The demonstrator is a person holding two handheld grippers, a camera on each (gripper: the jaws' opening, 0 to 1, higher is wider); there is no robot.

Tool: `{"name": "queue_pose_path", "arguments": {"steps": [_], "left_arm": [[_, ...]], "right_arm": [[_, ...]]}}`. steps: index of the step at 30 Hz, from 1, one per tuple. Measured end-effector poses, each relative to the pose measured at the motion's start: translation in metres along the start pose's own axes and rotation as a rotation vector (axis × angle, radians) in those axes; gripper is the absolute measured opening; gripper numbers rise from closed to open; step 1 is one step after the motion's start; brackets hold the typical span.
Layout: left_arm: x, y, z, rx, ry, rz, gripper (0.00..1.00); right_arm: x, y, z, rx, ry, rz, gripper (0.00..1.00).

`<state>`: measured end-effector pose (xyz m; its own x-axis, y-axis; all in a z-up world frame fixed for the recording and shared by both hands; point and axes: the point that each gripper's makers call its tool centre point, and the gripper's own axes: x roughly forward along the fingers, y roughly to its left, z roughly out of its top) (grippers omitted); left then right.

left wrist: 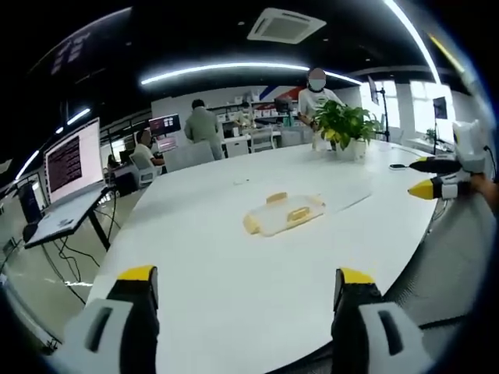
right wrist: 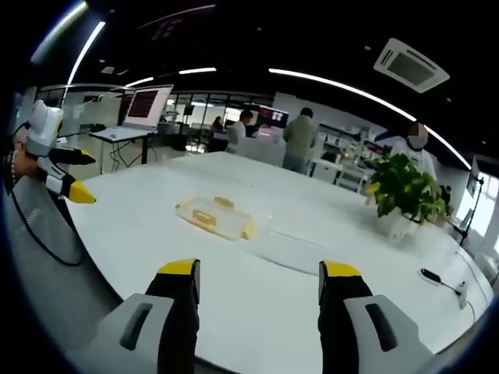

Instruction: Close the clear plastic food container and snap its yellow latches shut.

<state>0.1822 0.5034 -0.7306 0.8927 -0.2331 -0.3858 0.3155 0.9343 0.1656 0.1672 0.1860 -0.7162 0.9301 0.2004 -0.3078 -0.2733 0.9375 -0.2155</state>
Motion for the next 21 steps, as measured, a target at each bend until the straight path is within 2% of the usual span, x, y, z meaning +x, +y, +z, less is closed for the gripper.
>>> {"name": "queue_pose_path", "arguments": {"steps": [4, 7, 15, 18, 19, 20, 21], "left_arm": [[-0.001, 0.0, 0.001, 0.011, -0.004, -0.002, 0.88], [-0.001, -0.001, 0.002, 0.016, -0.009, -0.002, 0.88], [0.0, -0.002, -0.002, 0.041, 0.016, -0.012, 0.9], [0.002, -0.011, -0.005, 0.072, 0.045, -0.08, 0.93], [0.003, -0.014, -0.009, 0.105, 0.08, -0.114, 0.92], [0.004, -0.012, -0.014, 0.114, 0.118, -0.107, 0.91], [0.005, -0.011, -0.013, 0.118, 0.127, -0.099, 0.91]], "right_arm": [[0.0, 0.0, -0.001, -0.004, 0.005, -0.001, 0.58], [-0.002, 0.0, 0.003, -0.001, -0.022, -0.001, 0.55], [0.0, 0.006, -0.002, -0.019, 0.017, 0.028, 0.57], [0.001, 0.012, -0.013, -0.069, 0.099, 0.061, 0.62], [0.001, 0.011, -0.016, -0.109, 0.128, 0.049, 0.64], [0.002, 0.011, -0.014, -0.126, 0.121, 0.048, 0.66], [0.003, 0.012, -0.012, -0.117, 0.108, 0.051, 0.65]]}}
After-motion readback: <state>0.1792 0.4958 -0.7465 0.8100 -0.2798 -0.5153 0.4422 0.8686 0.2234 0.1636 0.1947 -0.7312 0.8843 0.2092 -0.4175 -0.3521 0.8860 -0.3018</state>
